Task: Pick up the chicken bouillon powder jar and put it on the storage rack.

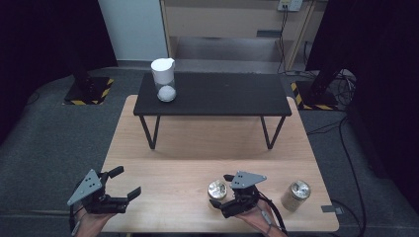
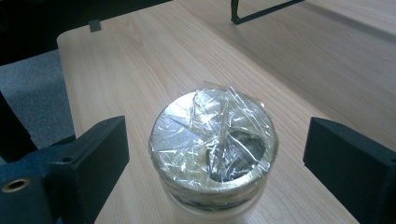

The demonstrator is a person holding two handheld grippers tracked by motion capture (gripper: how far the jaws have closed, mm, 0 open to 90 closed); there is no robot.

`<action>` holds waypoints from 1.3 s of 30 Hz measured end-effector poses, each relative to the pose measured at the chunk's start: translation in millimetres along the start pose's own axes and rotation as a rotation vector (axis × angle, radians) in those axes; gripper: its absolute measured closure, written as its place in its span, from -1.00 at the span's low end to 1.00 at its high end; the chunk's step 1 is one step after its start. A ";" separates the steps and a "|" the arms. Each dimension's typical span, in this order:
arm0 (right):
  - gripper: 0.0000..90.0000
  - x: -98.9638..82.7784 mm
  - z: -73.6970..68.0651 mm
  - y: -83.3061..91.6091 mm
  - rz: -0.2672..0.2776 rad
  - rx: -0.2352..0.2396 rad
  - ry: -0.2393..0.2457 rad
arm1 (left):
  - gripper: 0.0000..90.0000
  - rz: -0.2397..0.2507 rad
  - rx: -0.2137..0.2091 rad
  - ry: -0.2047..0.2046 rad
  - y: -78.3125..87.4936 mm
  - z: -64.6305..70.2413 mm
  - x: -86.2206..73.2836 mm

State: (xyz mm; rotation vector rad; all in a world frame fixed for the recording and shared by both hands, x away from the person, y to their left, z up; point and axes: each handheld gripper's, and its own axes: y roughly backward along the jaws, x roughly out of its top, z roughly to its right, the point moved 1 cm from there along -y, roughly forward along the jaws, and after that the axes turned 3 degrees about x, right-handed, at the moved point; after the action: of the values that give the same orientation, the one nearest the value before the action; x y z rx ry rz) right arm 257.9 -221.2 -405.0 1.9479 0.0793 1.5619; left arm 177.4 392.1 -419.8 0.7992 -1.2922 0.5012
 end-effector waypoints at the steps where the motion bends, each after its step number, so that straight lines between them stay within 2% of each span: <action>1: -0.81 0.6 0.4 -1.1 -0.002 0.003 0.003 | -0.94 0.000 0.000 0.001 0.0 -0.1 0.0; 4: -0.78 1.7 1.0 -4.0 -0.007 0.008 0.008 | -0.94 0.000 0.001 0.001 0.2 -0.1 0.0; 11: -0.57 0.8 5.5 -9.1 -0.009 0.026 0.006 | -0.94 0.002 0.002 -0.001 0.9 -0.2 -0.2; 15: -0.28 -2.1 7.8 -9.7 -0.004 0.033 0.015 | -0.94 0.002 0.001 0.000 0.9 -0.3 -0.2; 39: -0.22 -3.4 4.8 -9.4 0.008 0.022 0.039 | -0.94 0.003 0.000 0.001 1.3 -0.8 -0.5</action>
State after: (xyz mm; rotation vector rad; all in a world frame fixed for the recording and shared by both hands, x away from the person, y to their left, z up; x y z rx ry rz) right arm 264.3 -217.2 -413.1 1.9364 0.1059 1.6108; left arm 176.9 393.6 -420.0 0.7970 -1.2929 0.5043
